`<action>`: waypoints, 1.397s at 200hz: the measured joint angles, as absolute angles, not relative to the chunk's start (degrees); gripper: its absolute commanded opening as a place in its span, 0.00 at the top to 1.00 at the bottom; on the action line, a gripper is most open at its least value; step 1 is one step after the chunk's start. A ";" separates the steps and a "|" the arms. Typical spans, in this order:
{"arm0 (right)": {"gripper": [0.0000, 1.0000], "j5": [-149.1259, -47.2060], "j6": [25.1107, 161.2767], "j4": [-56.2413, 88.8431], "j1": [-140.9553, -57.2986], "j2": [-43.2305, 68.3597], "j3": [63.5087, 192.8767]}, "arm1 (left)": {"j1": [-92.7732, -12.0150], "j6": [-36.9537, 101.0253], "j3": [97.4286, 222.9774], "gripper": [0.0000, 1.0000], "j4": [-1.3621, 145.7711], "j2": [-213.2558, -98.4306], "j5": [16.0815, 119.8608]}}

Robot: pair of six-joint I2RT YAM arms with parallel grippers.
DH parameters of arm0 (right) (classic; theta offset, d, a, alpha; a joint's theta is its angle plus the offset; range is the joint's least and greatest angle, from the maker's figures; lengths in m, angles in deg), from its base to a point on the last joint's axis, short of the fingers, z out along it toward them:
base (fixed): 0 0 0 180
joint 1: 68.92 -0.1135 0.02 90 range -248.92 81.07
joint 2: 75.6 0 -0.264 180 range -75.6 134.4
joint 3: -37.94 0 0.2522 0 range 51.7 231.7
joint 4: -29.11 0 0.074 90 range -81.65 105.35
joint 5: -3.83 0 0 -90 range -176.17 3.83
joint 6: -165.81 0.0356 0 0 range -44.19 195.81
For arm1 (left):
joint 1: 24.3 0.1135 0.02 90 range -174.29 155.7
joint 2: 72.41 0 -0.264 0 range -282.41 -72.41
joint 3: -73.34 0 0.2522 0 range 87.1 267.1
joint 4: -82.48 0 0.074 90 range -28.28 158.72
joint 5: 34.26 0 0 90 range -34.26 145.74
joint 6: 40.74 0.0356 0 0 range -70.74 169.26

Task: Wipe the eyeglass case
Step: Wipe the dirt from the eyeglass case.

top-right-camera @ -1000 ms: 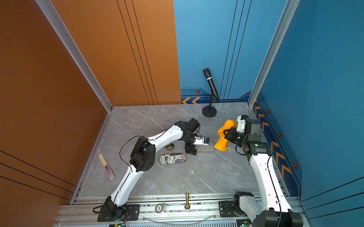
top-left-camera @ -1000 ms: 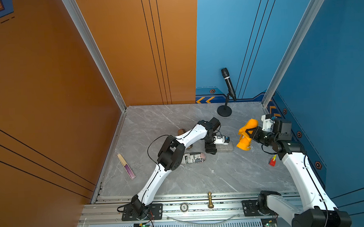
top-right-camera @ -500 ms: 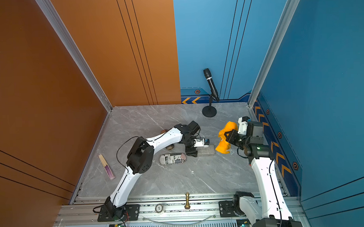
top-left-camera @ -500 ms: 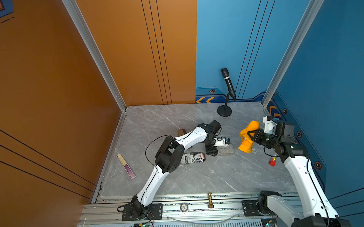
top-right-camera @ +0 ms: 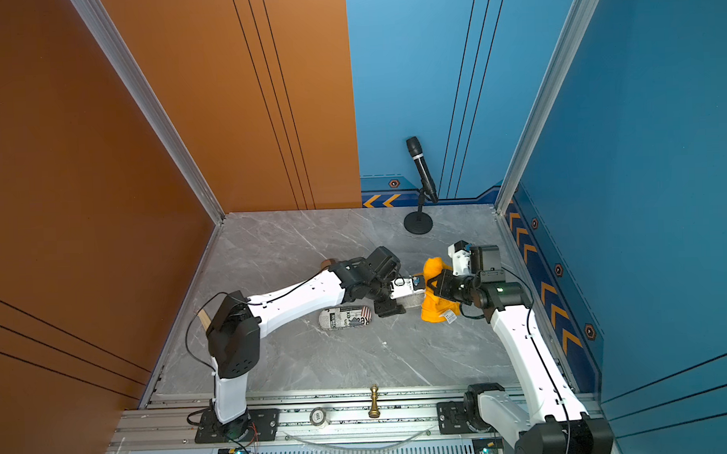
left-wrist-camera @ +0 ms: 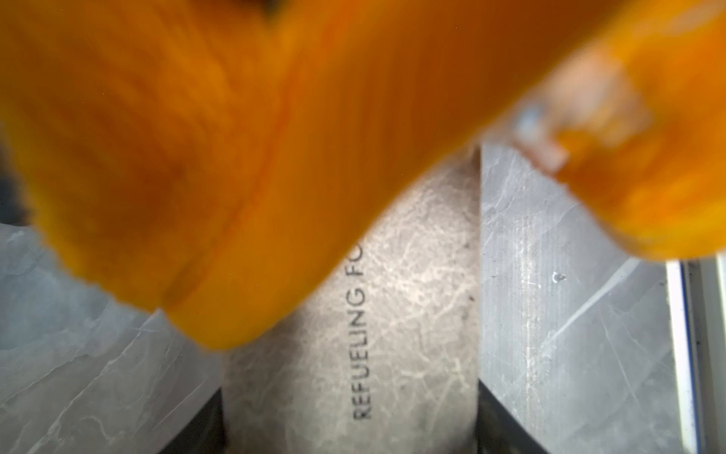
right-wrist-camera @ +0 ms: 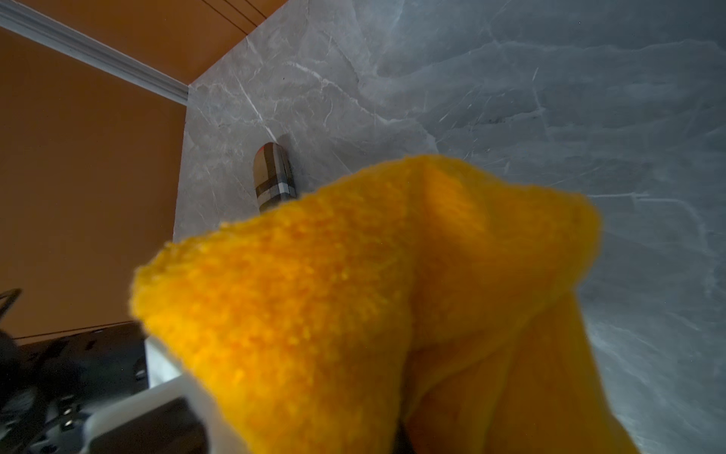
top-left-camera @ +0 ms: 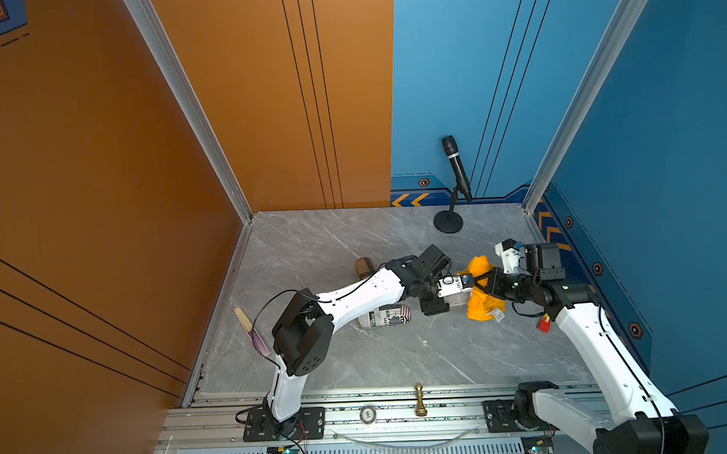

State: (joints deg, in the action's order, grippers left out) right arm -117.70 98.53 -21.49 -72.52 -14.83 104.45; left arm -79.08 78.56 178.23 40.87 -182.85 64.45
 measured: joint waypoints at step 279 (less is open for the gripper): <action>1.00 -128.12 107.93 -7.63 -81.04 -10.39 99.54 | -77.92 65.29 157.34 0.76 62.68 -169.08 56.23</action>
State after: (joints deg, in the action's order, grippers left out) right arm -128.12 107.93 -7.63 -81.04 -10.39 99.54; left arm -77.92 65.29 157.34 62.68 -169.08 56.23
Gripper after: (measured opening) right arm 0.081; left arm 0.686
